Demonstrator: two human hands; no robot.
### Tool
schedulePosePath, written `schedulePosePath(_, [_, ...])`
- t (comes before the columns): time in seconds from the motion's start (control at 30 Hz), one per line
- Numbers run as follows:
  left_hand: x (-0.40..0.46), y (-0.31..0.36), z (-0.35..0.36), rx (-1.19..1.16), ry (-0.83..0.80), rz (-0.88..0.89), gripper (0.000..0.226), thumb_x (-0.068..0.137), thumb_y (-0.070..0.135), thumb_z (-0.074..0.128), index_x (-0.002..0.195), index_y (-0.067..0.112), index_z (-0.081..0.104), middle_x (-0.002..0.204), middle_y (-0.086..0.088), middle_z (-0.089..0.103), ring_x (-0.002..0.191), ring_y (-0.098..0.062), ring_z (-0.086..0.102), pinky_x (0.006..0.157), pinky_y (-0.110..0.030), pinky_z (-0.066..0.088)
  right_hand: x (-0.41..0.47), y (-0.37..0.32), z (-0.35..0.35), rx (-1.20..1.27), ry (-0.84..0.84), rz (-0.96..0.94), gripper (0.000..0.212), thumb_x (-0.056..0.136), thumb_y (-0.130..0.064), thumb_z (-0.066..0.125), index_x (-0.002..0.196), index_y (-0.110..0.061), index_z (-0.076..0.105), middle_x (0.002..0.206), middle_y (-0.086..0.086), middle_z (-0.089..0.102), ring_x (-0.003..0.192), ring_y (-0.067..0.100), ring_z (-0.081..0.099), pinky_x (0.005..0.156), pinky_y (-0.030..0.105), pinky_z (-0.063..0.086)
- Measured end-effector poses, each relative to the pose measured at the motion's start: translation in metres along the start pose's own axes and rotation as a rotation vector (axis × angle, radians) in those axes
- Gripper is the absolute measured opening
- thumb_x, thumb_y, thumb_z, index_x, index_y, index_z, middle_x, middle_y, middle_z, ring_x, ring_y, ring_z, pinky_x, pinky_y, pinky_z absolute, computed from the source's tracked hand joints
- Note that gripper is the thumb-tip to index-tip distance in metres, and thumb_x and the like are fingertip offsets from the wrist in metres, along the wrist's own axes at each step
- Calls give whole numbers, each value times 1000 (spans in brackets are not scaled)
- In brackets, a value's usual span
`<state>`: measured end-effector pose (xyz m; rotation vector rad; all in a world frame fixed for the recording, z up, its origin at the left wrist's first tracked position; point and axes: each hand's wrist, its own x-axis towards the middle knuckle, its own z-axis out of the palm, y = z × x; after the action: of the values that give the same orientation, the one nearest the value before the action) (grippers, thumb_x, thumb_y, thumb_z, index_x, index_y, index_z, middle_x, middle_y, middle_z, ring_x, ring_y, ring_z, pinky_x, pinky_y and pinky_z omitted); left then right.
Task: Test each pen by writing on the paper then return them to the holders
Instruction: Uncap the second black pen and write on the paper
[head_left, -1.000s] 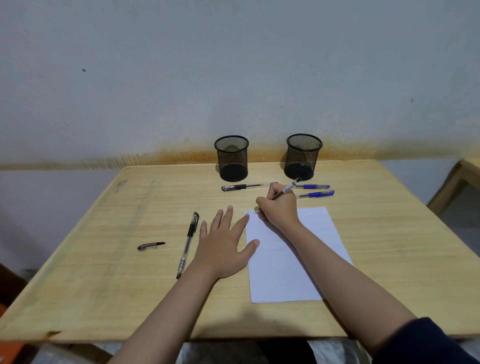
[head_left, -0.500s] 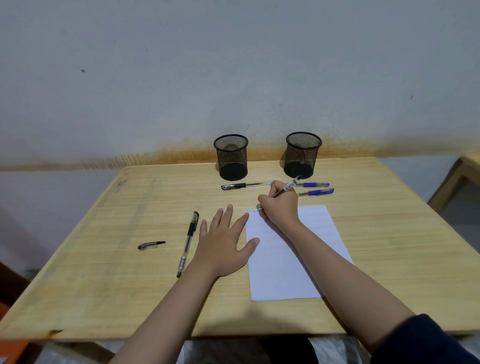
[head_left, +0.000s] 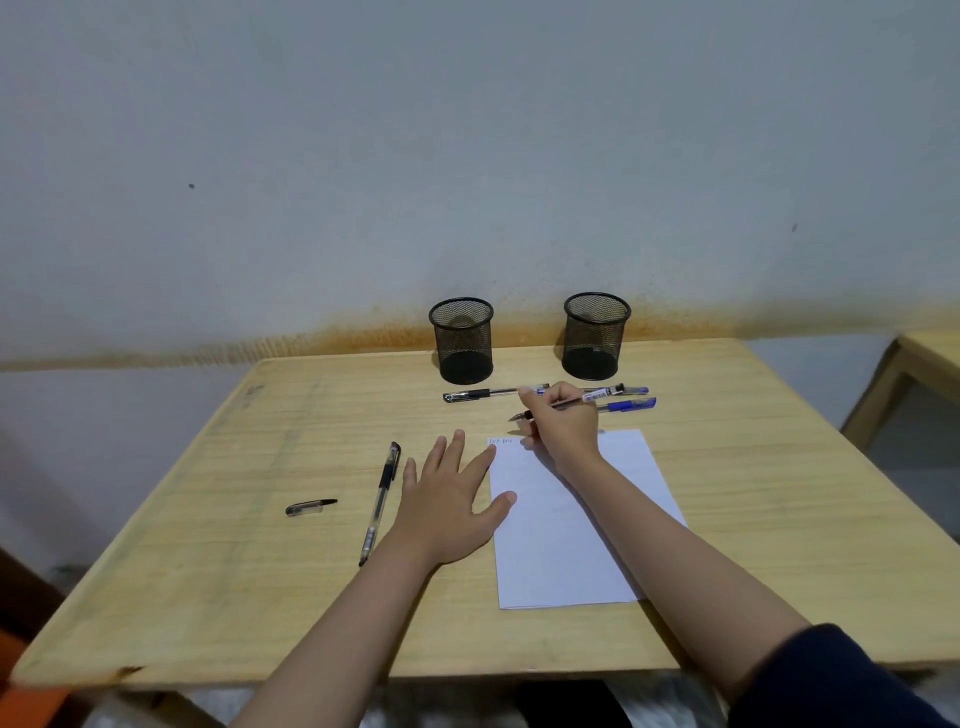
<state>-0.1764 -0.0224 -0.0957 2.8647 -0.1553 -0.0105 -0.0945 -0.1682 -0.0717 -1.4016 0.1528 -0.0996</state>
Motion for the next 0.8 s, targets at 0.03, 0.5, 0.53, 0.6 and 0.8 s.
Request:
schedulePosePath(0.03, [0,1,-1,-4,-9,-3,66,86,67,29,145,42,13,159,2,-3,146,-21,-8,114,-53,-3,-3,-1,1,-62,-5,-36,25,82,-20,73,72,-8,54,58,9,56,45,14,57,42,23,49])
schedulePosePath(0.5, [-62,-77,-50,-297,531,-287,28,87,22,57,115,20,63,122,0,60,108,-24,58,96,-50,44,-47,-27,-16,-76,-163,-88,7,88,-10,64,93,-10,69,85,10,70,76,18,63,62,27,49])
schedulePosePath(0.53, [-67,-88,-51,-284,521,-321,29,87,21,57,116,20,63,123,0,60,110,-25,58,94,-49,45,-53,-28,-17,-56,-179,-93,6,88,-7,64,92,-8,68,82,9,70,73,16,63,61,27,49])
schedulePosePath(0.6, [-74,-104,-50,-266,480,-367,30,87,21,59,116,21,63,123,0,60,113,-25,56,93,-47,46,-65,-27,-19,-89,-224,-124,2,87,-6,64,87,-6,66,77,8,71,66,12,61,59,26,49])
schedulePosePath(0.8, [-81,-116,-49,-332,474,-418,18,83,27,68,99,21,73,107,0,68,101,-22,59,83,-41,50,-93,-28,-19,-172,-358,-175,7,84,-8,69,78,-13,68,71,3,72,62,9,61,54,21,49])
